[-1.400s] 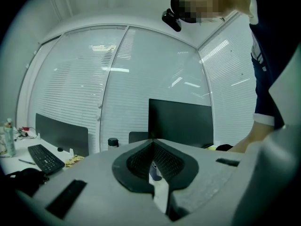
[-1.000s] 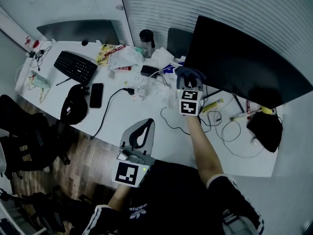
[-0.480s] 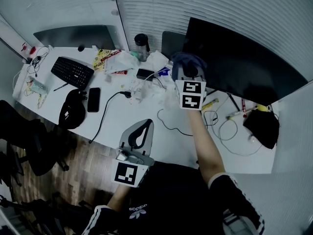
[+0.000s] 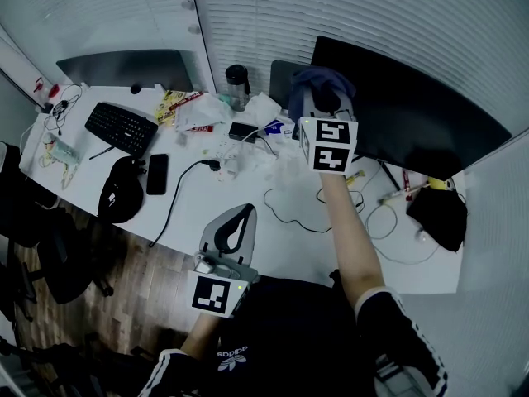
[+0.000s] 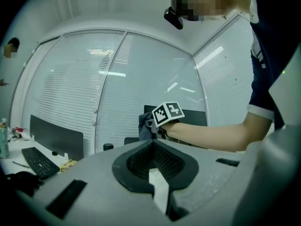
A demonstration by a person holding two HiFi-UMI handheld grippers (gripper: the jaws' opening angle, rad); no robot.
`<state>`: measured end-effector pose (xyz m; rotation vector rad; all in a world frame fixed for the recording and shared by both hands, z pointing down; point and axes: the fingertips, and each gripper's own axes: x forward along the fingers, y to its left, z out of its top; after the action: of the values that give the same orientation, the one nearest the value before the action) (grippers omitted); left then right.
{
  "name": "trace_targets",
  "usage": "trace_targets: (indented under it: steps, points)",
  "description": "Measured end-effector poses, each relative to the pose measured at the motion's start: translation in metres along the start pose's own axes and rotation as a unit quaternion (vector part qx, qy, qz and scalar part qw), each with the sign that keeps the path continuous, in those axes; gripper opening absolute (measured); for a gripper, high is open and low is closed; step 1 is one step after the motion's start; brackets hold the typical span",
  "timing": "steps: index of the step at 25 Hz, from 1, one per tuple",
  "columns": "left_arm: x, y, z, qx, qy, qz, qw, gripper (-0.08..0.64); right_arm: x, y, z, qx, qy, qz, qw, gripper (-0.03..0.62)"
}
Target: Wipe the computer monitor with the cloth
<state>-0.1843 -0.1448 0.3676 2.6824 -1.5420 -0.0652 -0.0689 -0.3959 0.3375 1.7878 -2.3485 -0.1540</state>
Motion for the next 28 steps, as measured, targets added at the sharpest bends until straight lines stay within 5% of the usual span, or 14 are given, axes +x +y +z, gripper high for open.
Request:
trace_targets:
  steps: [11, 18, 28]
  points:
    - [-0.002, -0.005, 0.007, 0.006, -0.011, -0.011, 0.9999, 0.003, -0.008, -0.022, 0.072, -0.011, -0.061, -0.018, 0.998, 0.048]
    - [-0.002, -0.006, 0.01, 0.004, -0.015, -0.014, 0.9998, 0.004, -0.011, -0.024, 0.082, -0.007, -0.072, -0.014, 0.997, 0.048]
    - [0.01, -0.038, 0.007, 0.017, -0.015, -0.06, 0.9979, 0.005, -0.098, -0.066, 0.099, -0.003, -0.128, -0.032, 0.991, 0.048]
